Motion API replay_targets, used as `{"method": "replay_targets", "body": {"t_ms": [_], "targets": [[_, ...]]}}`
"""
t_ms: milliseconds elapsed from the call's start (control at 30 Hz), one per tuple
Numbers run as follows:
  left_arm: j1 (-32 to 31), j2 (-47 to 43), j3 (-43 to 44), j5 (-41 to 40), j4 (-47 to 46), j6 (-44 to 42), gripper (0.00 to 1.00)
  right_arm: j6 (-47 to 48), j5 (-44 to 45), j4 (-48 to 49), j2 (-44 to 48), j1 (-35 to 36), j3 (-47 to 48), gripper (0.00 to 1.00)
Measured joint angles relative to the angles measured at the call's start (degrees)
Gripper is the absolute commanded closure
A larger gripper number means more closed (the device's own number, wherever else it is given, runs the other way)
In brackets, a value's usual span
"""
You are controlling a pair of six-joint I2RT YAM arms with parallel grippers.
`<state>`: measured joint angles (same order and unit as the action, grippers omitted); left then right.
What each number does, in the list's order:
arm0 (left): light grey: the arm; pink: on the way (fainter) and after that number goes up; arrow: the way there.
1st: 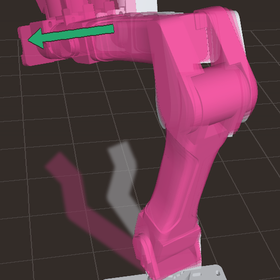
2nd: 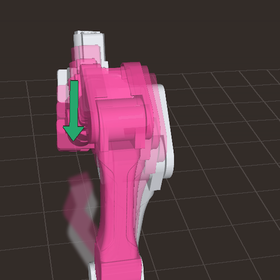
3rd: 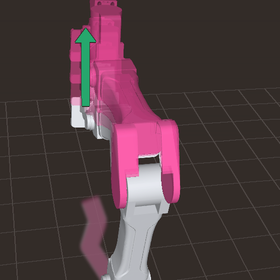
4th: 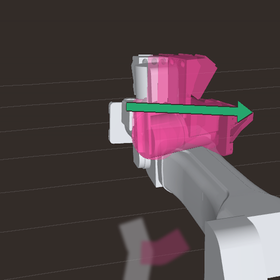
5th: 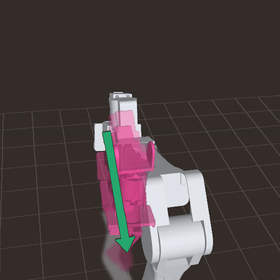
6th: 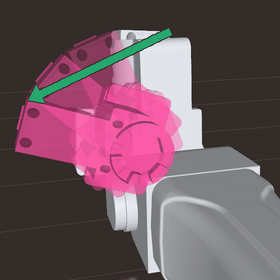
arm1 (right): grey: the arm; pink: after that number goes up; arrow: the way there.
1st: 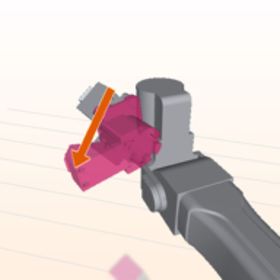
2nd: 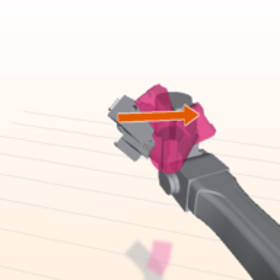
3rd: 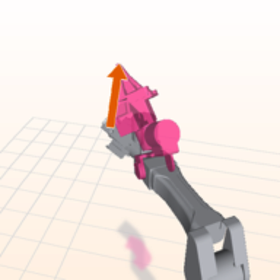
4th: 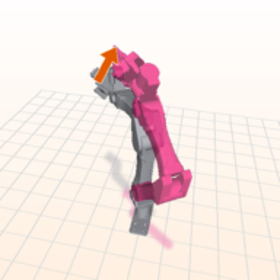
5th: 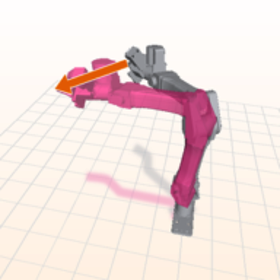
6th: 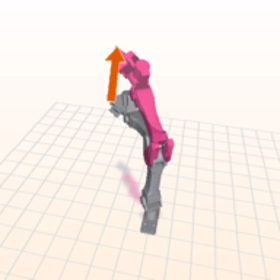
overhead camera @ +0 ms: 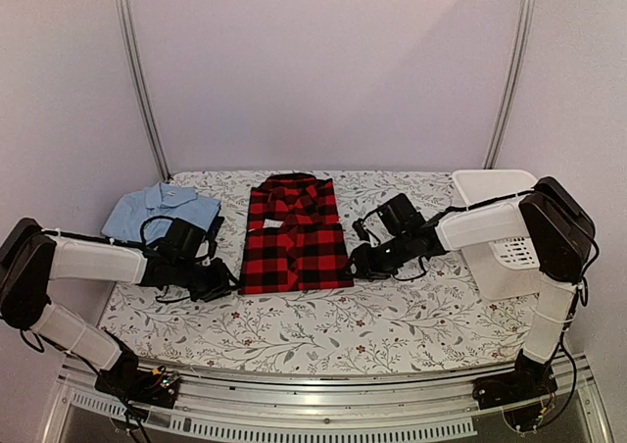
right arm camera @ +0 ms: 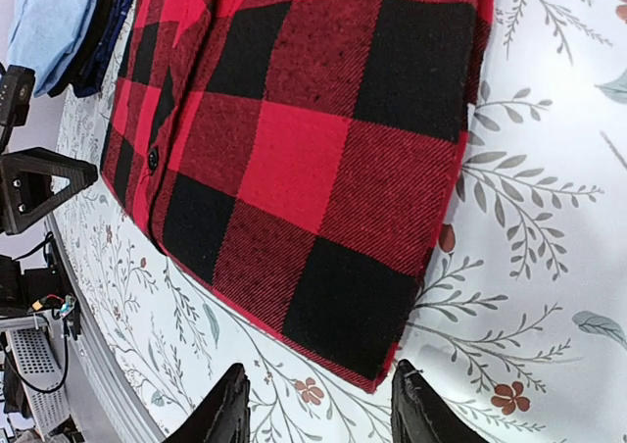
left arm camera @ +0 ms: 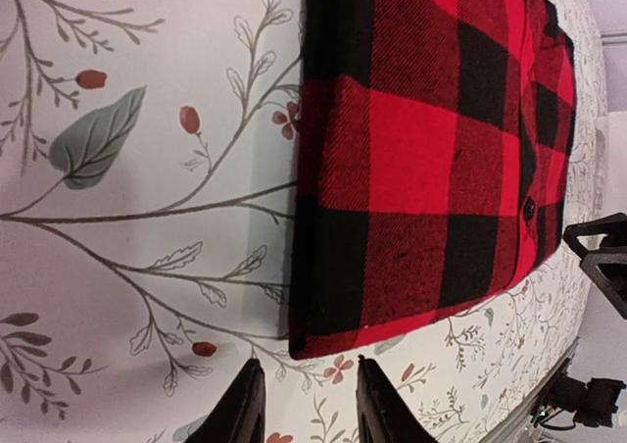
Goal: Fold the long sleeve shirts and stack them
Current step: Pick up the 2/3-rectangle-folded shirt from the center of the board.
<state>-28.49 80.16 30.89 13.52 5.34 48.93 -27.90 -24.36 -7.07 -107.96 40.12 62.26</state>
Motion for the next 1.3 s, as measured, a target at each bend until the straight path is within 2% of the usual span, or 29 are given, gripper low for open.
{"method": "replay_targets", "body": {"t_ms": [633,1300], "targets": [[-0.5,1.9,-0.9,0.2,-1.9,0.52,0.7,-2.14,4.39,0.24,0.96,2.32,-2.34,0.58],[-0.66,2.86,-0.94,0.26,-3.15,0.46,0.71,-5.31,5.84,2.05,-2.73,2.86,-1.42,0.75]]}}
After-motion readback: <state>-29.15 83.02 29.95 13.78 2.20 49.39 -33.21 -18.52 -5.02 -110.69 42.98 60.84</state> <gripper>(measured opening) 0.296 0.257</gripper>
